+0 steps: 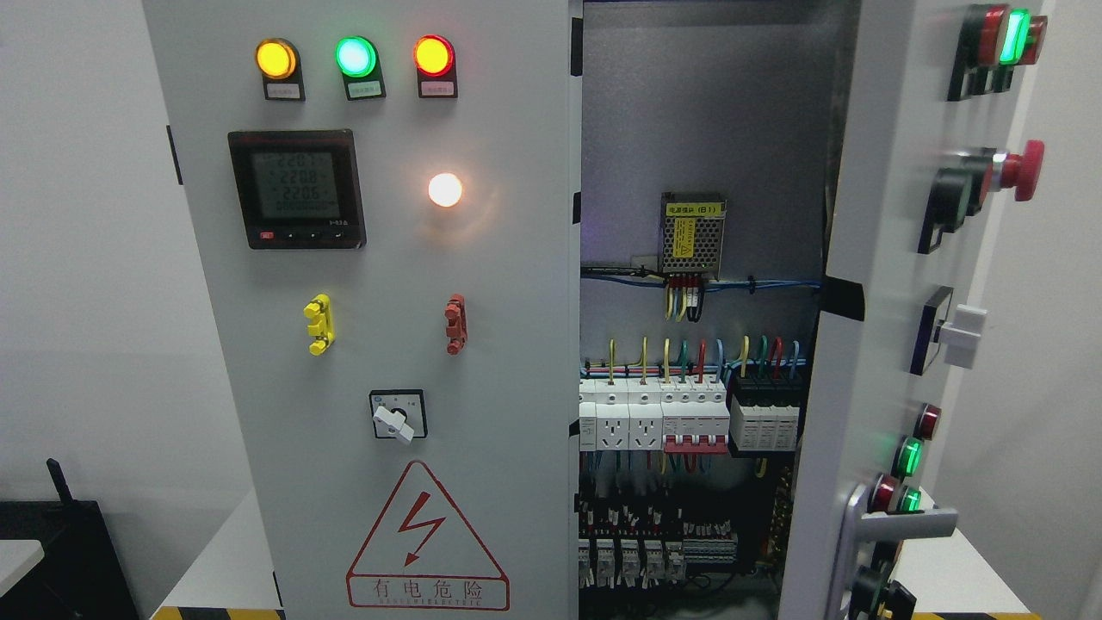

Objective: Open door with both hands

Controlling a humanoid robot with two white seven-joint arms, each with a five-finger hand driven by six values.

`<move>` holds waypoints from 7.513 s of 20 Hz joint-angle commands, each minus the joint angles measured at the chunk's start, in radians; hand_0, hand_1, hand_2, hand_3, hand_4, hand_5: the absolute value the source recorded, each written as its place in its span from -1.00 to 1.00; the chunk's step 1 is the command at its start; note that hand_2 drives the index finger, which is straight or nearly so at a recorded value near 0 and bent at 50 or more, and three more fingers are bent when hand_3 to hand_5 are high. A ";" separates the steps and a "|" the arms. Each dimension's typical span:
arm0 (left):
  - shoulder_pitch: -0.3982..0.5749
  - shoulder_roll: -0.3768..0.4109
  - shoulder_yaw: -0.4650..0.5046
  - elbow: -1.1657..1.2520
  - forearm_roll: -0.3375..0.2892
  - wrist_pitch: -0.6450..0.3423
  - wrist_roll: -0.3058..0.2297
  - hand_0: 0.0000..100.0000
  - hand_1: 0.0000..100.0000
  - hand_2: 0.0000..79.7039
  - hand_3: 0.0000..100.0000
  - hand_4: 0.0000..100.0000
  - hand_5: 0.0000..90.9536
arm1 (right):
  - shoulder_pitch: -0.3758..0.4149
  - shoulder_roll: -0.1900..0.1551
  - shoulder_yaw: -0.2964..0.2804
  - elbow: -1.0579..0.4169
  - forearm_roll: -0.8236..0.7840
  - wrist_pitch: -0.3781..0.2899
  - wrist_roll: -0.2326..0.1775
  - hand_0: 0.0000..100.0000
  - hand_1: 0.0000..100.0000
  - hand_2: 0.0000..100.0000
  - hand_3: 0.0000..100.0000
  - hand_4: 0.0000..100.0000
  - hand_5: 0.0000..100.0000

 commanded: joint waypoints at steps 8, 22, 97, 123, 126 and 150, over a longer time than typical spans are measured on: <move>0.120 -0.023 -0.016 -0.233 0.003 -0.011 -0.001 -1.00 -1.00 -1.00 -1.00 -0.94 -1.00 | 0.000 0.000 0.001 0.000 0.000 0.000 0.000 -0.79 -1.00 -1.00 -1.00 -1.00 -1.00; 0.721 0.377 0.179 -1.572 0.366 -0.069 -0.047 -1.00 -1.00 -1.00 -1.00 -0.94 -1.00 | 0.000 0.000 0.000 0.000 0.000 0.000 0.000 -0.79 -1.00 -1.00 -1.00 -1.00 -1.00; -1.523 1.146 -1.319 -1.746 1.550 0.166 -0.535 -1.00 -1.00 -1.00 -1.00 -0.94 -1.00 | 0.000 0.000 0.000 0.000 -0.001 0.000 0.000 -0.79 -1.00 -1.00 -1.00 -1.00 -1.00; -1.833 0.611 -1.397 -1.637 1.802 0.204 -0.370 -1.00 -1.00 -1.00 -1.00 -0.94 -1.00 | 0.000 0.000 0.000 0.000 0.000 0.000 0.000 -0.79 -1.00 -1.00 -1.00 -1.00 -1.00; -1.835 0.572 -1.392 -1.628 1.804 0.204 -0.353 -1.00 -1.00 -1.00 -1.00 -0.94 -1.00 | 0.000 0.000 0.000 0.000 0.000 0.000 0.000 -0.79 -1.00 -1.00 -1.00 -1.00 -1.00; -1.832 0.373 -1.323 -1.545 1.821 0.201 -0.204 -1.00 -1.00 -1.00 -1.00 -0.94 -1.00 | 0.000 0.000 0.000 0.000 0.000 0.000 0.000 -0.79 -1.00 -1.00 -1.00 -1.00 -1.00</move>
